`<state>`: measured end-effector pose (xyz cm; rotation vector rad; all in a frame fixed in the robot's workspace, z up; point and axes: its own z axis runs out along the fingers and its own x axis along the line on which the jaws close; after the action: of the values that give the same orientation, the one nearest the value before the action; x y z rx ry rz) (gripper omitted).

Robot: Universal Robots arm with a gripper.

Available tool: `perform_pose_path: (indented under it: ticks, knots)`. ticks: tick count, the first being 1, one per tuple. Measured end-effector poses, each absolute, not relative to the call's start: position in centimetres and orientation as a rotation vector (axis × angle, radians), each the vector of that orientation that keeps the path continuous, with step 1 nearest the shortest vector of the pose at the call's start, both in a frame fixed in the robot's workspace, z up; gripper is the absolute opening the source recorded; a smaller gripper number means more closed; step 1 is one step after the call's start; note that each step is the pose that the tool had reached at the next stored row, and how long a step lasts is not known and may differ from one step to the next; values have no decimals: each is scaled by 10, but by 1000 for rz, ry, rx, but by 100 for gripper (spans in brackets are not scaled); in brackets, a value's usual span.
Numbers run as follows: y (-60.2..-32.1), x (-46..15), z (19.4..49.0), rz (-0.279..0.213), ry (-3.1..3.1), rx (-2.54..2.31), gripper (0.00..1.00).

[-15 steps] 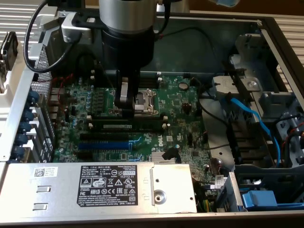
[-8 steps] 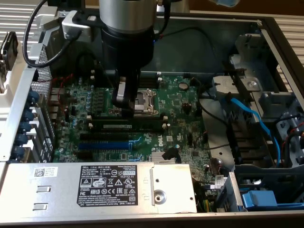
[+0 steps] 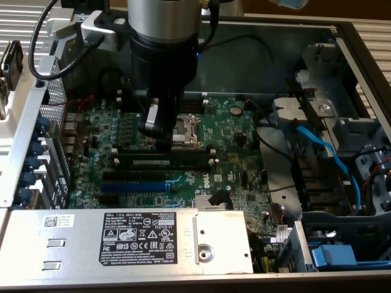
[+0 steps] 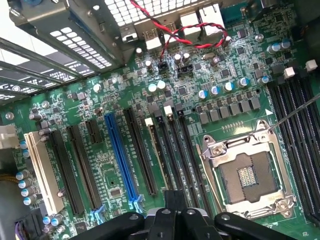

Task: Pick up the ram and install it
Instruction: 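Press down the ram until it locks into place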

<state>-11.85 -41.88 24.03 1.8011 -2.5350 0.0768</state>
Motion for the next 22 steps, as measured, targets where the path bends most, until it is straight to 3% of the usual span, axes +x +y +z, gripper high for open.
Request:
perform_pose_path:
  ticks: [22]
  knots:
    - [-419, -118, 242, 72, -2675, 1579, 10]
